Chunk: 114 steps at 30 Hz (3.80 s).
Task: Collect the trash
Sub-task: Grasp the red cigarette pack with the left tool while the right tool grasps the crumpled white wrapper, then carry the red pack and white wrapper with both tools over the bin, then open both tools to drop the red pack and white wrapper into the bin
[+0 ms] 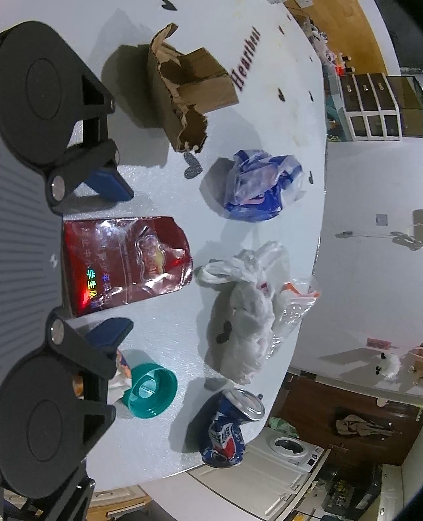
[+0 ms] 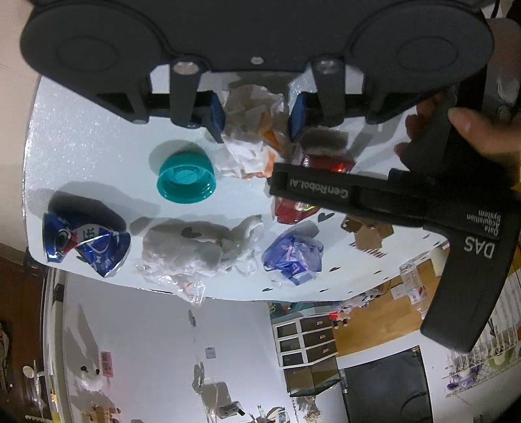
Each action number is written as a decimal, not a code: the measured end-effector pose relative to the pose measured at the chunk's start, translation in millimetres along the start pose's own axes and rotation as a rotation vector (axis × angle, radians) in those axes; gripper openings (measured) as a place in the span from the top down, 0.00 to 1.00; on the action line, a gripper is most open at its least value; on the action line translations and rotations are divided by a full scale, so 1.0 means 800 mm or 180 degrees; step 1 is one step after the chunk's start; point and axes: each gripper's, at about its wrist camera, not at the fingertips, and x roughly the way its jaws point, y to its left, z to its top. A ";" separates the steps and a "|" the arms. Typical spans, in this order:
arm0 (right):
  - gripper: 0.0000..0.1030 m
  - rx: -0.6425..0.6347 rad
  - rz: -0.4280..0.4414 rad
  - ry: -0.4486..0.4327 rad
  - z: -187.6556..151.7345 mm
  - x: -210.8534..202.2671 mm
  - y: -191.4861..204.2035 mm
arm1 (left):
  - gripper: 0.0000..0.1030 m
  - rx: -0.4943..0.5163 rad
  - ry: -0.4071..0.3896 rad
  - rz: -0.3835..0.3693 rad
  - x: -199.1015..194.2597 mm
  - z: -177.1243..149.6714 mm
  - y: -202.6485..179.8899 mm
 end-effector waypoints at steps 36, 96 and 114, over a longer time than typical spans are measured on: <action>0.76 0.0348 -0.0541 -0.0540 -0.031 -0.189 -0.038 | 0.46 0.0479 -0.0637 -0.0342 -0.179 -0.064 -0.080; 0.76 0.2103 -0.1193 0.1114 -0.320 -0.033 -0.559 | 0.46 0.1248 0.1349 -0.0764 0.330 -0.191 -0.519; 0.73 0.2356 -0.0835 0.1739 -0.350 0.100 -0.568 | 0.45 0.1130 0.2079 -0.0708 0.418 -0.238 -0.464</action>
